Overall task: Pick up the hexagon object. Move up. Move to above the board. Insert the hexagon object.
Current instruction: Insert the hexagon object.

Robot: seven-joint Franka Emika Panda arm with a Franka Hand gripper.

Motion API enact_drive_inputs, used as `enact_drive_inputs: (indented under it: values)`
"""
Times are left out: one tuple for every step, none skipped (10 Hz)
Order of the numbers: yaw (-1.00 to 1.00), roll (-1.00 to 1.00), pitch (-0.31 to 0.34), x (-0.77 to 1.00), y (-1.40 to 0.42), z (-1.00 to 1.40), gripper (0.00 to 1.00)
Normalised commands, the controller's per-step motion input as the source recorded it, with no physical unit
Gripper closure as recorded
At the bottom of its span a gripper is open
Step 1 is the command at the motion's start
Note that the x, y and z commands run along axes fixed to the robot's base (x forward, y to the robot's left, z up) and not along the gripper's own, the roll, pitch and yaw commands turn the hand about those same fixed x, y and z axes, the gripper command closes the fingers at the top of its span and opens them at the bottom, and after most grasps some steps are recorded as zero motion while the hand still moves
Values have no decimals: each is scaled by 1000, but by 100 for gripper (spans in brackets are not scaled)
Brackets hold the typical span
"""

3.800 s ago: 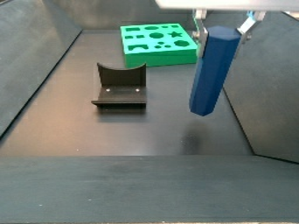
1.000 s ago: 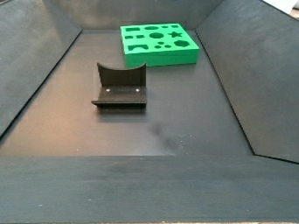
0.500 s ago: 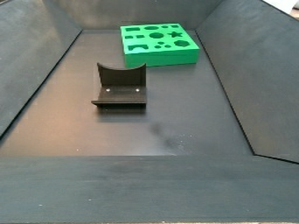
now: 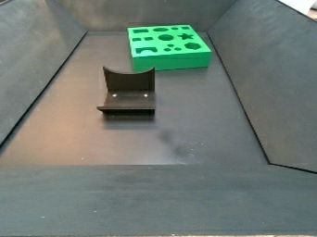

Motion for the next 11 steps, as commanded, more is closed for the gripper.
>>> enact_drive_inputs:
  values:
    - [240,30,-59,-329,311,-231,100]
    - [306,56,-54,-294,280,-289,100]
    - [377,51,-63,-206,191,-414,100]
    - [420,57,-83,-114,57,-594,100]
    - [451,70,-76,-6,0,-663,100]
    - [434,70,-91,-57,14,-694,100]
    - [397,43,-79,-34,109,-540,100]
    - [249,53,-43,-94,206,-474,100]
    - [166,67,-17,-131,209,-411,100]
    - [129,91,0,-206,166,-474,100]
    - [83,97,0,-249,20,-520,100]
